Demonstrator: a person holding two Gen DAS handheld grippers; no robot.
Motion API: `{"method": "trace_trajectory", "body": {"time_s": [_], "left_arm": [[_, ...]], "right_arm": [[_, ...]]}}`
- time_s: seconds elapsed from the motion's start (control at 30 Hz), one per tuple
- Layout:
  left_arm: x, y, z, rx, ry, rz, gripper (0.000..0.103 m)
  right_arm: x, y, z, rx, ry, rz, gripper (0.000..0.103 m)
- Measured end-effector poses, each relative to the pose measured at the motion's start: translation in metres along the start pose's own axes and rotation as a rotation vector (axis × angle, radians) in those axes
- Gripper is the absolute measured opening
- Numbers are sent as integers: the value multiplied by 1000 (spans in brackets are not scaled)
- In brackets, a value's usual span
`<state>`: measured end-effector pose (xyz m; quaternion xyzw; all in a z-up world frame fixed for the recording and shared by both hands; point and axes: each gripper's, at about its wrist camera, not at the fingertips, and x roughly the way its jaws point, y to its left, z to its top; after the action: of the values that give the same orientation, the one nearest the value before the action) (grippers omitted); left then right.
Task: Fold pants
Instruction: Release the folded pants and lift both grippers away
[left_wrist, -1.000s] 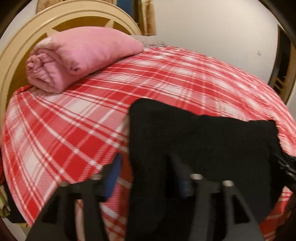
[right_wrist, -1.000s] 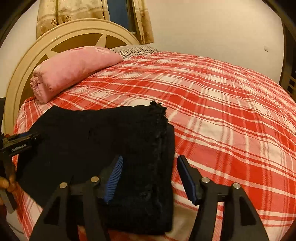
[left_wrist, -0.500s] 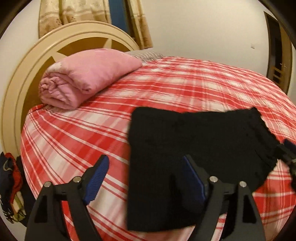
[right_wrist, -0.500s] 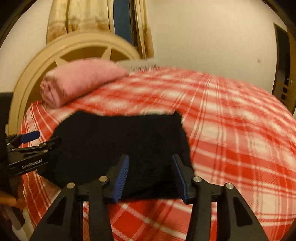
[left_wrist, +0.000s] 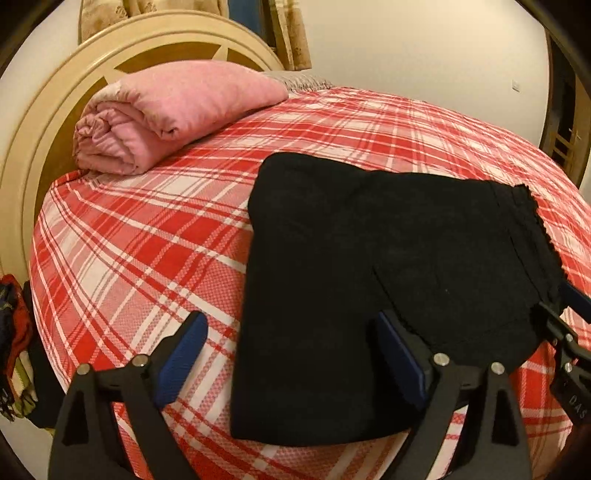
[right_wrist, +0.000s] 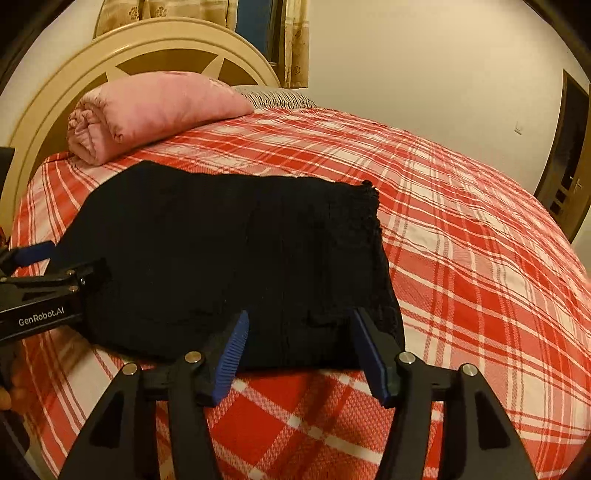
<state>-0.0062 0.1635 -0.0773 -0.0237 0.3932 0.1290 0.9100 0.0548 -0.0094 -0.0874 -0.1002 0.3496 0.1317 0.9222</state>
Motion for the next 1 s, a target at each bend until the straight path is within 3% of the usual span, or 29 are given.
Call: {"method": "trace_trajectory", "body": {"time_s": [0.2, 0.47, 0.63, 0.87, 1.0], "left_arm": [[1, 2, 0, -14, 16, -17, 94], [-20, 10, -10, 2, 89, -48, 94], [-40, 4, -34, 16, 84, -51, 97], [-80, -9, -57, 76, 14, -59, 100], [-118, -7, -60, 98, -91, -34, 103]], "right_arm": [[1, 0, 5, -4, 61, -2, 61], [-33, -12, -22, 230, 142, 56, 65], [-57, 5, -47, 150, 135, -41, 65], [-91, 3, -72, 164, 119, -54, 66], [-121, -3, -70, 188, 57, -64, 66]]}}
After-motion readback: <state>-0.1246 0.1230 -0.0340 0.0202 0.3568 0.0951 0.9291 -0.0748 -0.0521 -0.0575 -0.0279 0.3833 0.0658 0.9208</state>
